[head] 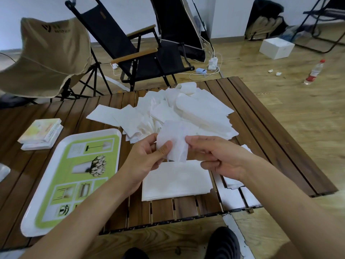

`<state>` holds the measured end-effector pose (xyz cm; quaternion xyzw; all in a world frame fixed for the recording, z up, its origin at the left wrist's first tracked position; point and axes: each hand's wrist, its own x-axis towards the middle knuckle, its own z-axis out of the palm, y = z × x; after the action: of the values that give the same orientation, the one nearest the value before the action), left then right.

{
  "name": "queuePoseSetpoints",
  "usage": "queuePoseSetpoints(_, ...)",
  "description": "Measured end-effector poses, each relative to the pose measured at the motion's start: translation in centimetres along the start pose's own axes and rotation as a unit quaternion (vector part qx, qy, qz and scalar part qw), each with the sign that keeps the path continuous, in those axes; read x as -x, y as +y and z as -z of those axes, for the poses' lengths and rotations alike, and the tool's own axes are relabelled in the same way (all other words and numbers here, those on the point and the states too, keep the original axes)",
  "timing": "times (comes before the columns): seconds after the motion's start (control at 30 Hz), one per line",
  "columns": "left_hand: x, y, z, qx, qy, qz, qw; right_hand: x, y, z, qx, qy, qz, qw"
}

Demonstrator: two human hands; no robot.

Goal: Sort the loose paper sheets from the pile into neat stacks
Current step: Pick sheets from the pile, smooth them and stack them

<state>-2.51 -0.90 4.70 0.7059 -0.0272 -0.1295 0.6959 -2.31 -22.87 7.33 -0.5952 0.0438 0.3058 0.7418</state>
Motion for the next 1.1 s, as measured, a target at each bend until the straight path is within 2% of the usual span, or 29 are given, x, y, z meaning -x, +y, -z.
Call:
queuePoseSetpoints(0.2, 0.0, -0.5, 0.2, -0.010, -0.004, 0.031, 0.999, -0.1, 0.3, 0.6, -0.007, 0.029, 0.053, 0.998)
queuePoseSetpoints(0.37, -0.1, -0.4, 0.0, 0.045, -0.023, 0.032, 0.998, -0.2, 0.6, 0.2, -0.013, 0.045, 0.015, 0.999)
queuePoseSetpoints(0.5, 0.1, -0.3, -0.1, 0.034, -0.042, 0.045, 0.998, -0.3, 0.5, -0.1, -0.021, 0.048, 0.011, 0.999)
queuePoseSetpoints(0.57, 0.2, -0.4, -0.3, -0.018, -0.031, 0.058, 0.998, -0.3, 0.6, -0.2, 0.000, 0.054, 0.029, 0.998)
queuePoseSetpoints(0.63, 0.0, -0.8, -0.5, -0.141, 0.034, 0.057, 0.988, -0.3, 0.7, -0.4, 0.033, 0.081, 0.060, 0.994)
queuePoseSetpoints(0.7, 0.0, -1.1, -0.5, -0.227, 0.090, -0.004, 0.970, -0.3, 0.9, -0.7, 0.097, 0.126, 0.111, 0.981)
queuePoseSetpoints(0.77, 0.0, -0.9, -0.7, -0.175, 0.073, -0.044, 0.981, -0.5, 1.3, -0.8, 0.190, 0.174, 0.164, 0.952)
queuePoseSetpoints(0.9, 0.4, -0.6, -1.4, -0.070, -0.014, 0.015, 0.997, -1.1, 2.0, -0.8, 0.287, 0.188, 0.174, 0.923)
queuePoseSetpoints(1.1, 0.3, -1.0, -1.2, -0.016, -0.007, 0.066, 0.998, -0.9, 1.9, -1.0, 0.323, 0.174, 0.175, 0.914)
